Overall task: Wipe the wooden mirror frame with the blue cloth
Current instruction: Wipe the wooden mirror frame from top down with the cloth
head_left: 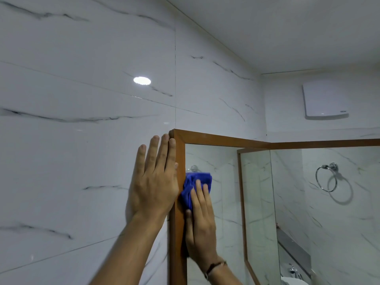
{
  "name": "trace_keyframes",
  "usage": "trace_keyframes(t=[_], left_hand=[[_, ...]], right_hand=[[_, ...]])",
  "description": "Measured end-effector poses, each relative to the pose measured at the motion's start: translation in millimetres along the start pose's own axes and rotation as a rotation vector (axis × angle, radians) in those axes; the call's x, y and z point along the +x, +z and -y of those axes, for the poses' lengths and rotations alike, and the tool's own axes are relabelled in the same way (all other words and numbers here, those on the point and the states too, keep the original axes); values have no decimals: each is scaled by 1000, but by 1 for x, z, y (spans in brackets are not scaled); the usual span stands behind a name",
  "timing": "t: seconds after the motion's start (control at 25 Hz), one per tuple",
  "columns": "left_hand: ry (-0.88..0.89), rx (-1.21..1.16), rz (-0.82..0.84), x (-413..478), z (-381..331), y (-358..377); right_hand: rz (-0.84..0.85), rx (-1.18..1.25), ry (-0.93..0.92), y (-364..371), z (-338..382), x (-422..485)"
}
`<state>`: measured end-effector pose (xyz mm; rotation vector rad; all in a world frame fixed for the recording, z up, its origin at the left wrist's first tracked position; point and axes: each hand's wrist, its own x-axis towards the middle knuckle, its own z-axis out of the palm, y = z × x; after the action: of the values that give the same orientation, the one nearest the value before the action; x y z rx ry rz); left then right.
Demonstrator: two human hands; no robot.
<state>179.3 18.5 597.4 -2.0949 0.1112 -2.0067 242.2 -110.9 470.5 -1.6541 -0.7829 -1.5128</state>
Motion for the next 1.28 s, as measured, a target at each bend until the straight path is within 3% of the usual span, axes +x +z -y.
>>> trace_keyframes(t=[0.2,0.48,0.6,0.88,1.28], left_hand=[[-7,-15,-20,0,0,1],[-3,-29,-6,-2,1,-1],[-1,-33,-5,-4,1,-4],[-2,-22,23,-2,-2,-10],[-44,51,159,-1,-10,-25]], right_hand=[[-25,-5,24,3,8,93],[-21,-20,-48,-6,-17,108],[-36,-32,61,-17,-47,116],[-170,72,550,-50,-123,159],[-185,156,485,-42,-108,146]])
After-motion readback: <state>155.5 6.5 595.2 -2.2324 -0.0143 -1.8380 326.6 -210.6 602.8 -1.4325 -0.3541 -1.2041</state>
